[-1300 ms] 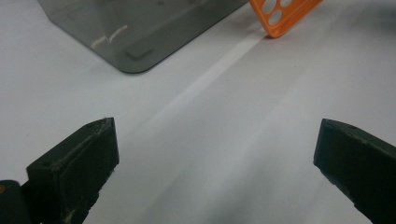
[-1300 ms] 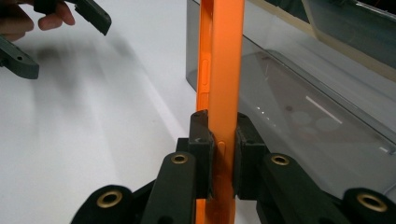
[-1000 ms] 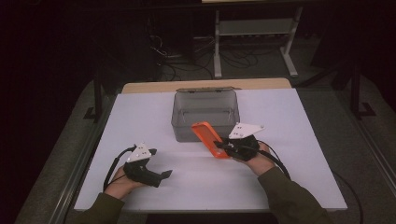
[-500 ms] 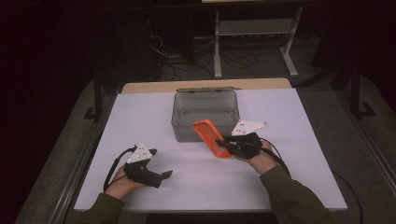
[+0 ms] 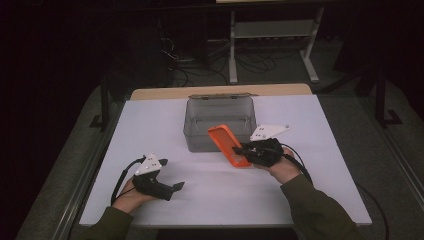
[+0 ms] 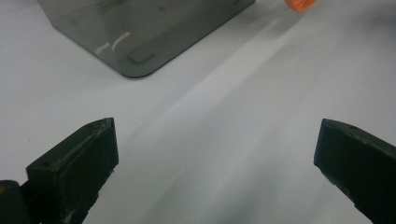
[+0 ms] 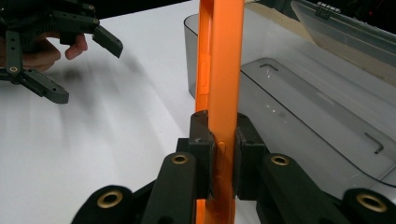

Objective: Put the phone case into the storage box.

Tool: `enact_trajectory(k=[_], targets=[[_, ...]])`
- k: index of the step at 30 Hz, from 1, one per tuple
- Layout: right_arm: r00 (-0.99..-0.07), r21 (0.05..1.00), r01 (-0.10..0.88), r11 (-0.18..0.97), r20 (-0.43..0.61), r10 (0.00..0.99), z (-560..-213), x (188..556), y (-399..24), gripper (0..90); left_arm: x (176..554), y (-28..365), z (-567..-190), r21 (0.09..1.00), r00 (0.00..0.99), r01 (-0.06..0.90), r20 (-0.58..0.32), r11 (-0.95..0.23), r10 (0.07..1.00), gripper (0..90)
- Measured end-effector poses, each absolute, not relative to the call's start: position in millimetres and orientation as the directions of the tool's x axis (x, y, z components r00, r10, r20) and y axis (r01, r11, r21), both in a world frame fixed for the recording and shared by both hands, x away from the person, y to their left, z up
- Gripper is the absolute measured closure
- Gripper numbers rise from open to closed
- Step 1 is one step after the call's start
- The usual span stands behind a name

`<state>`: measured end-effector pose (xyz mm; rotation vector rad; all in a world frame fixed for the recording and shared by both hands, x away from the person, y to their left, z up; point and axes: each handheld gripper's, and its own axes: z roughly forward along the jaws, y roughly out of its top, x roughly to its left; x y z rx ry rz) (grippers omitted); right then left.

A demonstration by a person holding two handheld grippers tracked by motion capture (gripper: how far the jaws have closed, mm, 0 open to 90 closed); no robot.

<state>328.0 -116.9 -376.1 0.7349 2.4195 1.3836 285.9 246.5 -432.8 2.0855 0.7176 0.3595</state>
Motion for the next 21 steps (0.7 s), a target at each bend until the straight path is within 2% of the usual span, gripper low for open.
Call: enact_trajectory(k=[21], targets=[[-0.834,0.853,0.312,0.418,0.036,0.550,-344.8,341.0,-122.2,79.3,285.3,246.2,-431.9,0.821,0.791,0.358,-0.013,-0.444,0.612,0.0]])
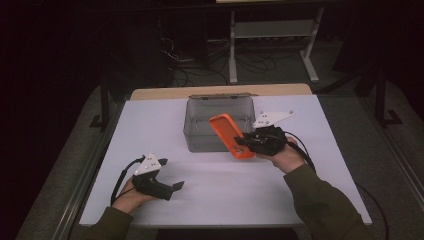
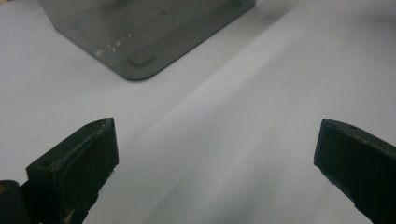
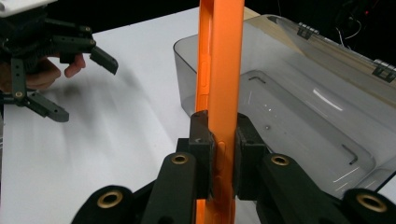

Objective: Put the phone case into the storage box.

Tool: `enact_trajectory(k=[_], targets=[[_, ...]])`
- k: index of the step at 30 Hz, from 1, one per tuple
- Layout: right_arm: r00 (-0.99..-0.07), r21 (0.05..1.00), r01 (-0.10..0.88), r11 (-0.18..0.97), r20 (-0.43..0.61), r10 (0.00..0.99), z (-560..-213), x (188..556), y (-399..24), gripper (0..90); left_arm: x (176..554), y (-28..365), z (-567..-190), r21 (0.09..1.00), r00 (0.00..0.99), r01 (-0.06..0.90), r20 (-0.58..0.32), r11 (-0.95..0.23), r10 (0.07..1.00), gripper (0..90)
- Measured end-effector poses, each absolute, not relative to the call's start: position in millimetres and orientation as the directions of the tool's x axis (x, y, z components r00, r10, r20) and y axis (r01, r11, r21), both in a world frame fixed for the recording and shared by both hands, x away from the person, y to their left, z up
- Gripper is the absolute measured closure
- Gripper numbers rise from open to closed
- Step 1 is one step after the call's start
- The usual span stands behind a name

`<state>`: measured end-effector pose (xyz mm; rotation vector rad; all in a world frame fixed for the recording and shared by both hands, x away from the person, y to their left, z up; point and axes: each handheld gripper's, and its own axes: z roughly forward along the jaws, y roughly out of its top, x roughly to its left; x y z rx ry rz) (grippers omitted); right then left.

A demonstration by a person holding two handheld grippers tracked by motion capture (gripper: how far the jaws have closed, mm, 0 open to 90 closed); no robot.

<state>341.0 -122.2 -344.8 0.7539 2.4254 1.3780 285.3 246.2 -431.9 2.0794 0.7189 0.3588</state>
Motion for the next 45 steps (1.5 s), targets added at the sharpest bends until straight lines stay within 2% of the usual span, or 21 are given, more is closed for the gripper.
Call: enact_trajectory(k=[26,45], targets=[[-0.798,0.864,0.323,0.386,0.030,0.602,-307.9,371.3,-120.4,79.3,283.0,246.4,-429.2,0.837,0.780,0.355,-0.020,-0.415,0.626,0.0],[-0.711,0.862,0.364,0.353,0.012,0.703,-291.7,389.9,-105.0,79.3,281.3,251.4,-430.5,0.831,0.774,0.344,0.012,-0.437,0.632,0.0]])
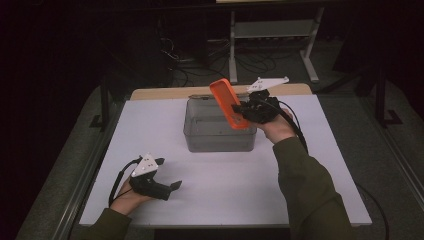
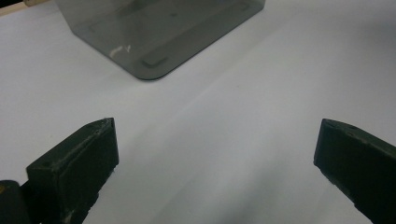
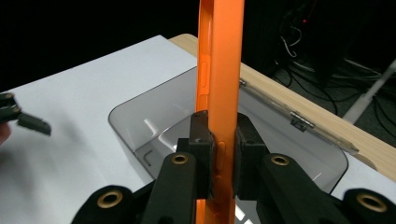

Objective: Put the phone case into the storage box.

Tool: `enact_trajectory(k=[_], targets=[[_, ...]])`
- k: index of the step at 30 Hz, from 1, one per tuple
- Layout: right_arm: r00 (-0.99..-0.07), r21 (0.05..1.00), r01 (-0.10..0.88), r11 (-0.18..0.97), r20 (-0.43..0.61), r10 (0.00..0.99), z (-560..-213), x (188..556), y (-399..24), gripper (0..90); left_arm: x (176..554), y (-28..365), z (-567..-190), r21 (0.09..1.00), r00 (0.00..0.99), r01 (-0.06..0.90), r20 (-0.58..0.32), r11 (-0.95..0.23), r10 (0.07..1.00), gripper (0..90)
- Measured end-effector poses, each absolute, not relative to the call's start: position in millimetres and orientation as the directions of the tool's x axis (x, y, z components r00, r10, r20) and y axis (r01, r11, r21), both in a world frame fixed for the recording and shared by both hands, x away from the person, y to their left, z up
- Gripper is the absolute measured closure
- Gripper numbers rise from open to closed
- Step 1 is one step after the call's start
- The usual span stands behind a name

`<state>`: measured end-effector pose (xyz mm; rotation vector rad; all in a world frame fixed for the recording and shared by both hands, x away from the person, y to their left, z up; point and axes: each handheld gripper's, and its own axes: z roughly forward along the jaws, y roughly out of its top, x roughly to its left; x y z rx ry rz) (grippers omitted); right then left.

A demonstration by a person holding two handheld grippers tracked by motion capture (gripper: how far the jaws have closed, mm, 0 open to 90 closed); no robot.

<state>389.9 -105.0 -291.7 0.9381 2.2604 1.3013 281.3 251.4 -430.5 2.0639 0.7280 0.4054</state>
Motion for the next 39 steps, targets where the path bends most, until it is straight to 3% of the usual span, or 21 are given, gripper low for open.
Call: enact_trajectory(k=[13,39], targets=[[-0.648,0.842,0.417,0.341,0.013,0.761,-291.4,404.8,-100.7,79.3,282.3,254.9,-428.6,0.843,0.770,0.341,0.003,-0.415,0.638,0.0],[-0.614,0.744,0.536,0.399,0.020,0.789,-309.7,422.2,-97.1,79.2,282.4,256.7,-429.1,0.838,0.767,0.353,-0.003,-0.417,0.642,0.0]])
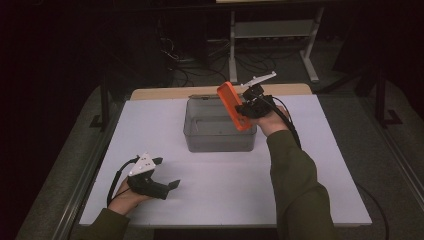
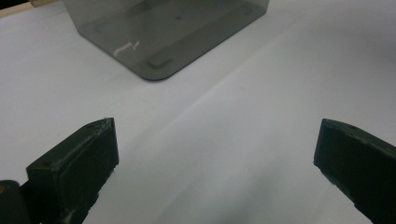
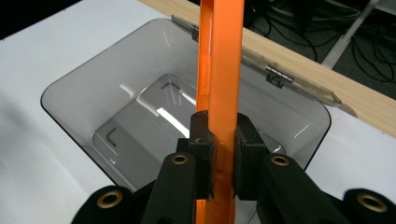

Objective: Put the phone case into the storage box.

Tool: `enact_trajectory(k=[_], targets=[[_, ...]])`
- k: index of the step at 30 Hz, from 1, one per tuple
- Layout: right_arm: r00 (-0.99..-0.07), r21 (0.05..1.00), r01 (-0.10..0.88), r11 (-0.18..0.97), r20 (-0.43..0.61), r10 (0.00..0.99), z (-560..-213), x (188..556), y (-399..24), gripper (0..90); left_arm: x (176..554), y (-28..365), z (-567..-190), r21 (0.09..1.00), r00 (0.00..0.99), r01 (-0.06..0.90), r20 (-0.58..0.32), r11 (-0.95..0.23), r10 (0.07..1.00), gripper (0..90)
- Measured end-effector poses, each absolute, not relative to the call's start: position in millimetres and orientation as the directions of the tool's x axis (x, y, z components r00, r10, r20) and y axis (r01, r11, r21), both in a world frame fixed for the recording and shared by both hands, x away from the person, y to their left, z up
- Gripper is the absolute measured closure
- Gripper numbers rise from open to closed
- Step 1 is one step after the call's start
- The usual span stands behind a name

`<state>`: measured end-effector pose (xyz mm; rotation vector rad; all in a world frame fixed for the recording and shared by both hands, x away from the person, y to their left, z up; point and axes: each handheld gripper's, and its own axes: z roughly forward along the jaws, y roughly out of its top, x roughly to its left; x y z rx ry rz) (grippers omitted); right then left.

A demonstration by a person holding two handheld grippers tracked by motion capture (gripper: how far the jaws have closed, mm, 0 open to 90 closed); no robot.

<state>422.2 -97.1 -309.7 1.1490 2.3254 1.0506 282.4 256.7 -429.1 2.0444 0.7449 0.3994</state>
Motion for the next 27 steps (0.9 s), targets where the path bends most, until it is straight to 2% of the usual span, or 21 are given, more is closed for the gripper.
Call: enact_trajectory(k=[27], targets=[[-0.593,0.557,0.675,0.483,0.021,0.805,-318.1,449.9,-77.2,79.1,282.6,256.9,-429.0,0.843,0.762,0.355,-0.011,-0.405,0.647,0.0]])
